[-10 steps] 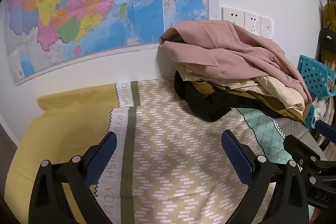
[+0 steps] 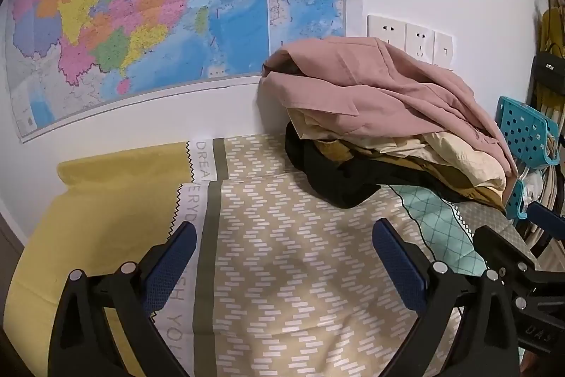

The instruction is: Fold large clothes

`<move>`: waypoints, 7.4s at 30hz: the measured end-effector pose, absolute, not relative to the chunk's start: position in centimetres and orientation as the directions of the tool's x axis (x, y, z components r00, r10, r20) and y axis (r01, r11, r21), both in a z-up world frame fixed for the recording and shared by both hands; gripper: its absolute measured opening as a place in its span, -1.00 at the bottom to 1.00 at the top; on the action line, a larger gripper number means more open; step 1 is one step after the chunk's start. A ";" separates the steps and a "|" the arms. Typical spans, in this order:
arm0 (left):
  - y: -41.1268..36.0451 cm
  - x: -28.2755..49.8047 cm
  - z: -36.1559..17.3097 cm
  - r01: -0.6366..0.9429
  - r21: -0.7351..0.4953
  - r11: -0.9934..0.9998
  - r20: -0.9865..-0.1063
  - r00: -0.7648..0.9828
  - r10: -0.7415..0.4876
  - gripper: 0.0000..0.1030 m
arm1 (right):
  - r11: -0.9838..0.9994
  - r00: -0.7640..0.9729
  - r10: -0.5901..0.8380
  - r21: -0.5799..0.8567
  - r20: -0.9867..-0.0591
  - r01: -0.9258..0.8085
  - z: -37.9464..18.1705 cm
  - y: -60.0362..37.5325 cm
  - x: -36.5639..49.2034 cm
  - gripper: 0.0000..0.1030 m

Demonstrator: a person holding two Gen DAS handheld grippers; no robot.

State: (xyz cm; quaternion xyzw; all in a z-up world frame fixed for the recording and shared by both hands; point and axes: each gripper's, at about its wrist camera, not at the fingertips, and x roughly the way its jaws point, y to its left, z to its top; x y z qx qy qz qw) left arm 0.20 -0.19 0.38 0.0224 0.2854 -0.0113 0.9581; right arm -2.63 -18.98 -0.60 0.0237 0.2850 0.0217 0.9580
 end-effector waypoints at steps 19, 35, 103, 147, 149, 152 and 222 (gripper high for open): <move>-1.3 -0.2 0.5 0.031 0.026 0.999 -0.538 0.843 -0.012 0.87 | 0.999 0.847 0.031 0.033 -0.531 -0.017 -0.5 -19.4 -2.3 0.89; -1.3 -0.2 0.4 0.039 0.012 0.999 -0.535 0.845 -0.027 0.87 | 1.000 0.849 0.023 0.022 -0.527 -0.014 -0.3 -19.3 -2.4 0.89; -1.8 4.5 0.5 0.089 -0.043 0.995 -0.561 0.822 -0.097 0.87 | 0.995 0.869 0.045 -0.057 -0.493 -0.084 2.0 -20.0 1.2 0.89; 0.4 19.4 -1.7 0.261 -0.134 0.956 -0.445 0.846 -0.293 0.87 | 0.842 0.763 0.419 -0.103 -0.492 -0.529 15.3 -23.6 20.2 -0.74; 0.2 20.2 -1.7 0.298 -0.148 0.943 -0.432 0.838 -0.333 0.87 | 0.862 0.783 0.407 -0.087 -0.470 -0.500 16.3 -25.0 19.3 -0.74; 0.1 21.1 -1.7 0.356 -0.160 0.921 -0.396 0.831 -0.390 0.87 | 0.881 0.811 0.404 -0.057 -0.423 -0.469 18.0 -26.5 18.4 -0.74; 27.1 11.8 -1.7 -0.169 0.042 0.985 -0.697 0.701 0.151 -0.80 | 0.808 0.498 0.589 0.461 -0.636 -0.368 -2.1 -8.2 20.3 -0.76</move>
